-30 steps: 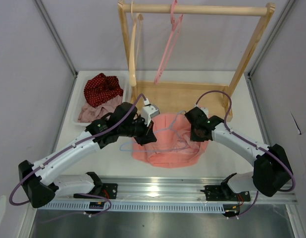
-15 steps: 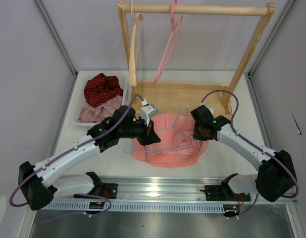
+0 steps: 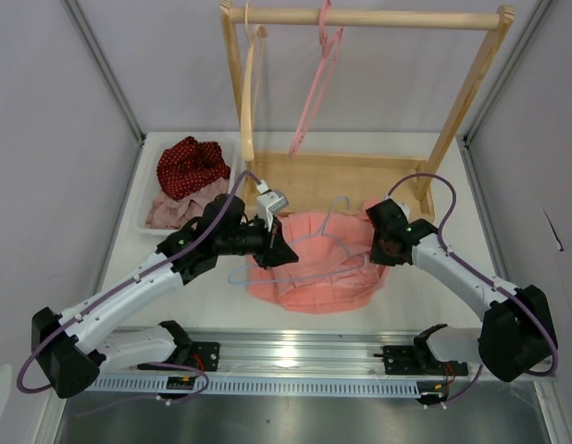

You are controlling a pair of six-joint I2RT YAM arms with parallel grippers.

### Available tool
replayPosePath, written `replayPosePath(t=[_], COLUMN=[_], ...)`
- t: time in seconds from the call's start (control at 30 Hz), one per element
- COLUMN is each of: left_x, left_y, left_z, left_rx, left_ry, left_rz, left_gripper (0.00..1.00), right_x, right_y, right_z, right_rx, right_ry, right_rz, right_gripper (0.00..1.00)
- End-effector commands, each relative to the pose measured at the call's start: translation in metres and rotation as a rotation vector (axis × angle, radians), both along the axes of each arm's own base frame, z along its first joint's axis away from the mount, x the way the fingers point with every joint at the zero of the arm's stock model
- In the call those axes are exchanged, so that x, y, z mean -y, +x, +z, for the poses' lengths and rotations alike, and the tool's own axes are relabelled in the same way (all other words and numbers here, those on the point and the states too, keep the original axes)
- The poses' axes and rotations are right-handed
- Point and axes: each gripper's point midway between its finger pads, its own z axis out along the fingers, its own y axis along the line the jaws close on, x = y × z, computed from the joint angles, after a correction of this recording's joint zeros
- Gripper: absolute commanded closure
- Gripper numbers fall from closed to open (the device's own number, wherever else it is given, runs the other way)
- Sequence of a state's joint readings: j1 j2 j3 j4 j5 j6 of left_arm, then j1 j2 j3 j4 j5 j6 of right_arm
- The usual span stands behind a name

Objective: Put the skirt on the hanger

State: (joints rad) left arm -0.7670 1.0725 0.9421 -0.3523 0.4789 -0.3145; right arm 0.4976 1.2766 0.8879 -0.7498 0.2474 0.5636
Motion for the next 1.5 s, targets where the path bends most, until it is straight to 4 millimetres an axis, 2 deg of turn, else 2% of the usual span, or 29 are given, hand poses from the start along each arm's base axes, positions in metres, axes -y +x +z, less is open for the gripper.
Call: replayPosePath(t=[0.0,0.13,0.27,0.3,0.33,0.37,0.43,0.5,0.57,0.8,0.93,1.47], left_x=[-0.003,-0.011,-0.008,-0.008,-0.006,-0.004,-0.002,0.003,0.005,0.013,0.015,0.004], left_y=[0.000,-0.004,-0.014,-0.018,-0.017,-0.015,-0.015,-0.012,-0.007,0.004,0.004,0.019], left_z=[0.028,0.029,0.030,0.020,0.018,0.019,0.005,0.006,-0.002,0.002,0.005,-0.028], left_rx=[0.052,0.053,0.032,0.009,-0.006,0.004,-0.037,-0.030,-0.044,-0.034,-0.035,-0.049], left_ry=[-0.092,-0.064,-0.093,-0.091,-0.100,-0.118,-0.126,-0.157,-0.161,-0.213,-0.225,-0.142], left_rz=[-0.007,-0.019,-0.066,-0.075,-0.068,-0.065,-0.051,-0.051,-0.024,0.007,0.001,0.122], left_gripper=[1.00,1.00,1.00,1.00,1.00,1.00,1.00,1.00,1.00,1.00,1.00,1.00], right_x=[0.007,0.008,0.008,0.007,0.007,0.005,0.004,0.003,0.003,0.002,0.003,0.006], right_y=[0.002,0.002,0.003,0.004,0.005,0.005,0.005,0.005,0.005,0.003,0.002,0.000], right_z=[0.001,-0.004,-0.005,-0.004,-0.003,-0.003,-0.001,-0.001,0.001,0.007,0.008,0.010], right_rx=[0.023,0.017,0.015,0.021,0.022,0.023,0.023,0.023,0.025,0.033,0.033,0.024], right_ry=[-0.005,0.004,0.013,0.021,0.028,0.041,0.052,0.058,0.064,0.081,0.081,0.063], right_rz=[-0.021,-0.029,-0.028,-0.029,-0.029,-0.027,-0.023,-0.022,-0.019,-0.013,-0.011,-0.021], right_gripper=[1.00,1.00,1.00,1.00,1.00,1.00,1.00,1.00,1.00,1.00,1.00,1.00])
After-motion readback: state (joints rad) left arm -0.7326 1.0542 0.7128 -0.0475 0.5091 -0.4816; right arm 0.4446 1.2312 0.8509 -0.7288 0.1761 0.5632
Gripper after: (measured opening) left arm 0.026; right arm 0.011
